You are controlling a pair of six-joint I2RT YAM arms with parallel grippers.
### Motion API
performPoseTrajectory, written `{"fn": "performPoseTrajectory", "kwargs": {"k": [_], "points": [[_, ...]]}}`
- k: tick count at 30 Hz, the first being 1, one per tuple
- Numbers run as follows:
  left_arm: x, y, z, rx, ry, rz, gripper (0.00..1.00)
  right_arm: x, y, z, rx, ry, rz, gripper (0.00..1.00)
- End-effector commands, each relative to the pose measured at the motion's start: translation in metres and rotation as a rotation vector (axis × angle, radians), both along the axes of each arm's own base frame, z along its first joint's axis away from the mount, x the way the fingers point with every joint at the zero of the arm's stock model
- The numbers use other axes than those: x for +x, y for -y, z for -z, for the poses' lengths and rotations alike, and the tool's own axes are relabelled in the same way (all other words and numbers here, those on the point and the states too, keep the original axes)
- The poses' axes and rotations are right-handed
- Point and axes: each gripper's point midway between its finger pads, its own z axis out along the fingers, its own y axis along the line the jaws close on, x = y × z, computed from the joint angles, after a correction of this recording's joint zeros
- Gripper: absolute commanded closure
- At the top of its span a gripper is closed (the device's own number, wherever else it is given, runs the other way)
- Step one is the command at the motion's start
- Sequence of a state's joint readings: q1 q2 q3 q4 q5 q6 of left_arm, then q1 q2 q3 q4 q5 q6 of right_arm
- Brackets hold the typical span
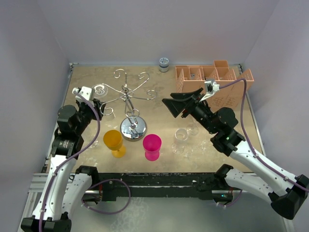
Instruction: Place the wine glass upside down on the wine glass rack
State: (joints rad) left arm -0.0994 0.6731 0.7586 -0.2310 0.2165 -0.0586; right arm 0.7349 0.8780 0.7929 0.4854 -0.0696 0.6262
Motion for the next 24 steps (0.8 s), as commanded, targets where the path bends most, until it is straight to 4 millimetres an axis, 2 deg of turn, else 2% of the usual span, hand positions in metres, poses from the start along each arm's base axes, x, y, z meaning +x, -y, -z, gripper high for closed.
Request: {"fn": "performPoseTrajectory", "kwargs": {"k": [1,5,12,18,24], "points": [[-0.003,-0.011,-0.008,-0.008,0.019,-0.064,0.69,0.000,0.003,-0.020,0.055,0.043,0.013,0.31],[-0.008,-0.018,-0.002,-0.026,-0.005,-0.111,0.63,0.002,0.002,-0.014,0.044,0.027,0.019,0.31],[-0.016,-0.028,0.000,-0.022,-0.029,-0.168,0.61,0.007,0.011,-0.005,0.037,-0.015,0.070,0.30],[-0.027,-0.039,-0.014,-0.035,0.006,-0.231,0.61,0.013,0.021,0.003,0.006,-0.073,0.134,0.31],[-0.048,-0.063,-0.046,-0.007,0.074,-0.342,0.58,0.024,0.034,0.012,-0.080,-0.143,0.234,0.31]]}}
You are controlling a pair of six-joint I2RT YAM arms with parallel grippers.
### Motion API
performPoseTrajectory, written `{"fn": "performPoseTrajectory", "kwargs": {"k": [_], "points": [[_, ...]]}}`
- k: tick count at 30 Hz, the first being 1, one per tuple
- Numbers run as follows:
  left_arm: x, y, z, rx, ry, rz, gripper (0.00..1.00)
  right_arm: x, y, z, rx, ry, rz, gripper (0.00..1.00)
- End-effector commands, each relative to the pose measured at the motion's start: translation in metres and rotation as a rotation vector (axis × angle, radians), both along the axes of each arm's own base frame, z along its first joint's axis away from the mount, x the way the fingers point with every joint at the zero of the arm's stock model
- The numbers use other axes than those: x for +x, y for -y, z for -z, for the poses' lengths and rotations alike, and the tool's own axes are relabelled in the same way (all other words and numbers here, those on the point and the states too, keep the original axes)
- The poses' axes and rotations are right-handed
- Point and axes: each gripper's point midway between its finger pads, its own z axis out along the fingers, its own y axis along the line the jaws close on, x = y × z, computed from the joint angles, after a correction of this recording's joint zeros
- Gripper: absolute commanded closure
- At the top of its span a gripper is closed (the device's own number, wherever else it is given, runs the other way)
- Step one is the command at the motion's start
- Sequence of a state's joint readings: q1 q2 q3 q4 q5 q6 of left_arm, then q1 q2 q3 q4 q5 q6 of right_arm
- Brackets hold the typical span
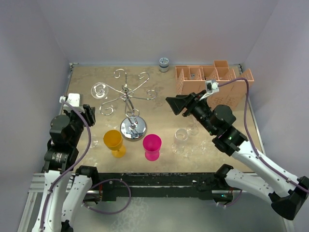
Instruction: Place the wine glass upside down on the wine glass rack
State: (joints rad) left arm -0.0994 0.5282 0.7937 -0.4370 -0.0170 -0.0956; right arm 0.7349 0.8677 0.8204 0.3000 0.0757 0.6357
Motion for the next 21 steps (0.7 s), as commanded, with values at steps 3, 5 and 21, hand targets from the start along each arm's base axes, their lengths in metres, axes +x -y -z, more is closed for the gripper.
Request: {"fn": "performPoseTrajectory", "kwargs": {"k": [3,5,21], "points": [[-0.028,-0.035,-0.061,0.016,0.148,-0.178,0.57,0.002,0.022,-0.027,-0.052,0.007,0.100,0.30],[-0.037,-0.042,-0.072,0.017,0.181,-0.215,0.56,0.007,0.031,-0.020,-0.099,-0.029,0.151,0.30],[-0.087,-0.064,-0.161,-0.249,0.484,-0.348,0.42,0.004,0.119,0.049,-0.383,-0.363,0.552,0.32]]}}
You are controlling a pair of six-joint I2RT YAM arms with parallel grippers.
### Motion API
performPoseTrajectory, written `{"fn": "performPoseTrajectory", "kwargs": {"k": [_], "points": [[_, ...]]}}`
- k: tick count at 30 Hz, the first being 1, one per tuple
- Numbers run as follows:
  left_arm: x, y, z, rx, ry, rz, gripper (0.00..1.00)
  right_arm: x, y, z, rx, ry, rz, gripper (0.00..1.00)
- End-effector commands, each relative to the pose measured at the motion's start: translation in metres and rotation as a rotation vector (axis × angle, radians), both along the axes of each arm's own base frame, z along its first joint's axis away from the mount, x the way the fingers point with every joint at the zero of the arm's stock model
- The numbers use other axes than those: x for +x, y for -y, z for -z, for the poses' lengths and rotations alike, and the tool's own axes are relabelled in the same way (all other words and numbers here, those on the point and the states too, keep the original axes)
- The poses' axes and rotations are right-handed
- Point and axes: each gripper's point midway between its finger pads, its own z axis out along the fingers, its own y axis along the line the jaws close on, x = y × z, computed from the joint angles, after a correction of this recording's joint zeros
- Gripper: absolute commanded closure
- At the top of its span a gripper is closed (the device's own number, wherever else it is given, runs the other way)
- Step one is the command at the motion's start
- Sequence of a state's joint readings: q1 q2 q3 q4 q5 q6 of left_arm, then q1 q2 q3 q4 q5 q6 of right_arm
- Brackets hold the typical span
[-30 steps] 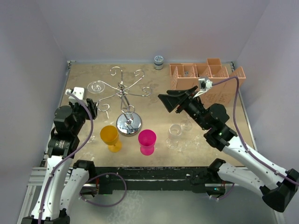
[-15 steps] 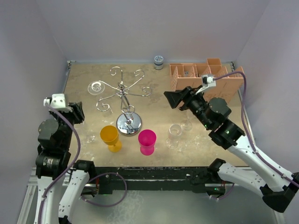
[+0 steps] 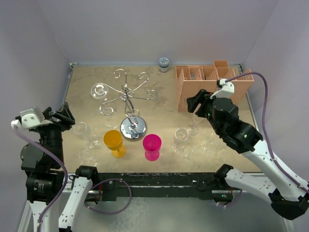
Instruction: Place the wine glass upside down on the wine glass rack
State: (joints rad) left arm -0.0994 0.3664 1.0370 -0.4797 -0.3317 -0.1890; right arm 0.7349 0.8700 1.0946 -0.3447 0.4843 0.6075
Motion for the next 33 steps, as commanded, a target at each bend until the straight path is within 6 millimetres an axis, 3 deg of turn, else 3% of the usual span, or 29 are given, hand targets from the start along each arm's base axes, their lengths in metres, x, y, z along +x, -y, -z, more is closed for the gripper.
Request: {"fn": "performPoseTrajectory", "kwargs": {"k": [1,4,10,17,23,30,33], "points": [[-0.015,-0.004,-0.037,-0.109,0.152,-0.016,0.41,-0.007,0.037,0.034,-0.116,-0.152,0.181,0.33],[-0.013,0.007,-0.046,-0.117,0.176,0.051,0.37,-0.008,0.045,0.057,-0.186,-0.250,0.247,0.35],[0.004,0.040,-0.058,-0.094,0.169,0.222,0.37,0.003,0.031,0.075,-0.245,-0.279,0.209,0.42],[0.014,0.047,-0.069,-0.111,0.205,0.262,0.37,0.021,0.023,0.095,-0.371,-0.328,0.214,0.51],[0.018,0.060,-0.067,-0.078,0.202,0.329,0.37,0.023,0.030,0.112,-0.442,-0.361,0.249,0.55],[0.015,0.071,-0.075,-0.055,0.232,0.394,0.37,0.027,0.023,0.110,-0.425,-0.341,0.211,0.81],[0.012,0.082,-0.082,-0.049,0.253,0.455,0.37,0.028,0.023,0.105,-0.413,-0.324,0.206,0.98]]}}
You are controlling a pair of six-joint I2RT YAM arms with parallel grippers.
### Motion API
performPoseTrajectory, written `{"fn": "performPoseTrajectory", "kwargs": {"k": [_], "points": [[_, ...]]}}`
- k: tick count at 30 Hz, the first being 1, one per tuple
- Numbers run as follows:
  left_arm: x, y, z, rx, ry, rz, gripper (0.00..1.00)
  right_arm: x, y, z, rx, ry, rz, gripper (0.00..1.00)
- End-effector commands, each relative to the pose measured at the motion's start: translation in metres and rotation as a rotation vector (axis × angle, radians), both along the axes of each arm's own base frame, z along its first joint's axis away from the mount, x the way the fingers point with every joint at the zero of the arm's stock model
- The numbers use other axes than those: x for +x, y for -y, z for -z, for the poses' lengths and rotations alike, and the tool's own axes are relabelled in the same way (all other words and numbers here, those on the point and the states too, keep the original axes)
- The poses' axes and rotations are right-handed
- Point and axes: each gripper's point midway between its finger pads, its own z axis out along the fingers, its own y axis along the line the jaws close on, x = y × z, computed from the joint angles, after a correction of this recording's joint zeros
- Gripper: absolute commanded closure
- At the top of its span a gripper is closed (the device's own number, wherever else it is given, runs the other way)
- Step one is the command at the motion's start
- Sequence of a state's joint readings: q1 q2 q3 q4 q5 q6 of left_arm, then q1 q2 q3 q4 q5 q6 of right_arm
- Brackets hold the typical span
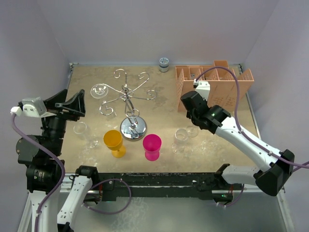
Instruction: Place the wine glass upside down on the wine glass rack
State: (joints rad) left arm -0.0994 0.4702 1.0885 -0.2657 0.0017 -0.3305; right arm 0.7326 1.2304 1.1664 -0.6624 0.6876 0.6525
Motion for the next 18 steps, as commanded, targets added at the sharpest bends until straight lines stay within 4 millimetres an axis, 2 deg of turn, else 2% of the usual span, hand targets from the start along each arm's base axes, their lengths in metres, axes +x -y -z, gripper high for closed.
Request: {"fn": "performPoseTrajectory", "kwargs": {"k": [1,4,8,10,14,18], "points": [[-0.007,0.020,-0.025,0.000,0.093,0.115,0.37,0.004,0.002,-0.018,0.029,0.066,0.001,1.00],[-0.010,0.033,-0.044,-0.097,0.163,0.214,0.37,0.003,0.001,-0.021,0.048,0.078,-0.001,1.00],[-0.009,0.052,-0.057,-0.165,0.181,0.347,0.37,0.000,0.001,-0.029,0.094,0.109,0.000,1.00],[-0.007,0.062,-0.065,-0.186,0.153,0.411,0.37,-0.001,0.000,-0.040,0.138,0.149,-0.013,1.00],[0.008,0.086,-0.069,-0.213,0.060,0.559,0.36,-0.004,-0.011,-0.077,0.282,0.274,-0.084,1.00],[0.010,0.096,-0.079,-0.307,0.086,0.661,0.36,-0.011,-0.012,-0.101,0.380,0.372,-0.115,1.00]]}}
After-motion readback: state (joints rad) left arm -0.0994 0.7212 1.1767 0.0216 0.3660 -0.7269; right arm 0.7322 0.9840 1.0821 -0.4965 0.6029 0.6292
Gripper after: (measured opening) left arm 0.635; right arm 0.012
